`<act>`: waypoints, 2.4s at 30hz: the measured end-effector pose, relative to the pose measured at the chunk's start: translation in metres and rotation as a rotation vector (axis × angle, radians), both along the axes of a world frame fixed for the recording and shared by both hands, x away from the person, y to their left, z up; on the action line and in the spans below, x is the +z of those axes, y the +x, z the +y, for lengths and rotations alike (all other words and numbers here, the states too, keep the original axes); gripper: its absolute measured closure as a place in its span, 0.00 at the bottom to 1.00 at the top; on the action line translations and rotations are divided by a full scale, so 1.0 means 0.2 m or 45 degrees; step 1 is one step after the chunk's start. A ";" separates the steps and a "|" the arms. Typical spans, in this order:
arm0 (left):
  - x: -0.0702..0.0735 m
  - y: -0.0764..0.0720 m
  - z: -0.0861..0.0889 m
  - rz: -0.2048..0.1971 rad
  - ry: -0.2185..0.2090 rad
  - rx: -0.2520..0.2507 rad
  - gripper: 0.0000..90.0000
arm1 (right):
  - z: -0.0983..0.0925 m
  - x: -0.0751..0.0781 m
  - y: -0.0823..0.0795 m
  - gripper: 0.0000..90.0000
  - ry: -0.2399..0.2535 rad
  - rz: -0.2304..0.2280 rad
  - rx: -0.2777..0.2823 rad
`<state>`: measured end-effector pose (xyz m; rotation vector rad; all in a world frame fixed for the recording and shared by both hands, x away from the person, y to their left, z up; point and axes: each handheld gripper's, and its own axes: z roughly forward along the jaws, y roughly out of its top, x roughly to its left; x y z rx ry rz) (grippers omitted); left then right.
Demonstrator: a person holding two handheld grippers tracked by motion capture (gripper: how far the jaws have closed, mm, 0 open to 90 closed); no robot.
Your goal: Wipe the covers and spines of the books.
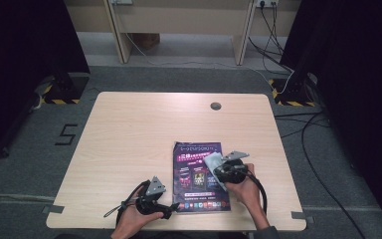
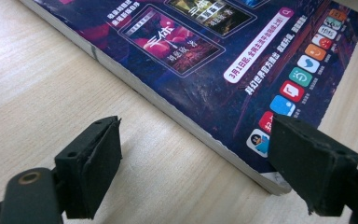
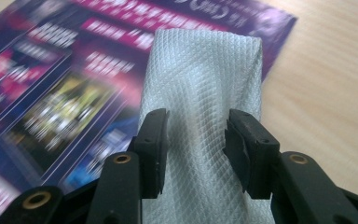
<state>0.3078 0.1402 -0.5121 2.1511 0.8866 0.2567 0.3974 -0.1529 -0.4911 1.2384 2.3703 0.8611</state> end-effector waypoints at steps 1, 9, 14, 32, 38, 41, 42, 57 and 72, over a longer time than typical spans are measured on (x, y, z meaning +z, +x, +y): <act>0.00 0.00 0.00 0.002 0.001 -0.004 0.19 | 0.00 0.00 0.02 0.65 0.011 0.012 -0.019; -0.01 0.00 0.00 0.008 -0.001 -0.001 0.18 | 0.01 0.00 0.25 0.65 0.066 0.049 -0.152; 0.00 0.00 0.00 0.002 0.003 0.000 0.18 | 0.02 0.00 0.36 0.65 0.053 0.051 -0.220; -0.01 0.01 0.00 0.009 0.010 -0.001 0.16 | 0.18 0.02 0.42 0.73 -0.047 0.000 -0.178; 0.00 0.01 0.00 0.003 0.019 -0.002 0.16 | 0.38 0.00 0.36 0.73 -0.011 -0.016 0.001; -0.01 0.01 0.00 0.009 0.017 -0.001 0.15 | 0.48 0.00 0.34 0.73 -0.005 -0.019 0.075; -0.01 0.01 0.00 0.008 0.018 0.000 0.15 | 0.51 0.00 0.33 0.73 0.004 -0.006 0.114; -0.01 0.01 0.00 0.008 0.017 0.001 0.15 | 0.66 -0.01 0.20 0.72 0.033 0.014 0.348; -0.01 0.00 0.00 0.003 0.011 0.011 0.16 | 0.45 -0.01 0.05 0.74 0.020 -0.003 0.358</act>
